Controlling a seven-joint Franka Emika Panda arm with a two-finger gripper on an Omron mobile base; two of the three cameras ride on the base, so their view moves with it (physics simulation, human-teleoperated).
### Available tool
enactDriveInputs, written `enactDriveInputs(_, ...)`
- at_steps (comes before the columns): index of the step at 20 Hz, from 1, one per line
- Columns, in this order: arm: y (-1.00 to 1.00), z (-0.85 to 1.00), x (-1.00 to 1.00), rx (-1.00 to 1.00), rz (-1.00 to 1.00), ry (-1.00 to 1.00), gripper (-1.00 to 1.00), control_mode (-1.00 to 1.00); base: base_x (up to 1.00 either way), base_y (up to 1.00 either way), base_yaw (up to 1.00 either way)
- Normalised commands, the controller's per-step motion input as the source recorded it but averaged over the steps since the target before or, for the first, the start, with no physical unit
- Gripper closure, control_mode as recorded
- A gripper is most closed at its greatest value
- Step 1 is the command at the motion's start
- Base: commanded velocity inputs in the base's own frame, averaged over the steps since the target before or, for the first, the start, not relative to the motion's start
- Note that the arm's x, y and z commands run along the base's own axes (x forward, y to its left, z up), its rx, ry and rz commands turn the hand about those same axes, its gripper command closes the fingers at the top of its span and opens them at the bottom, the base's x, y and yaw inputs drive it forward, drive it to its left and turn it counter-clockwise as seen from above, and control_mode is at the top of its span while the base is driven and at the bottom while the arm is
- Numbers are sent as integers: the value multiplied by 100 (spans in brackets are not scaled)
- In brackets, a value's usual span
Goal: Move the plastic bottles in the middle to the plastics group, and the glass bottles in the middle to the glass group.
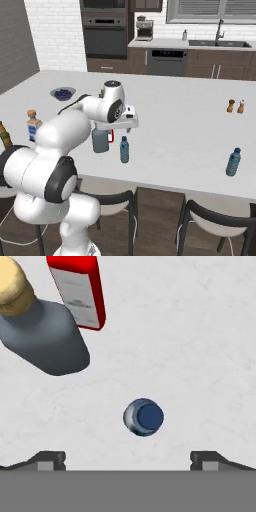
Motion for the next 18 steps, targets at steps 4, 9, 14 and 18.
enactDriveInputs(4, -1, -31, 31, 0, -5, 5, -100, -100, 0, 0, 0)
enactDriveInputs(9, -7, -20, 15, -1, -5, 2, -100, -100, 0, 0, 0)
enactDriveInputs(14, -14, -18, -4, 0, -4, 7, -100, -100, 0, 0, 0)
enactDriveInputs(18, -11, -31, 0, 0, -4, 8, -100, -100, 0, 0, 0)
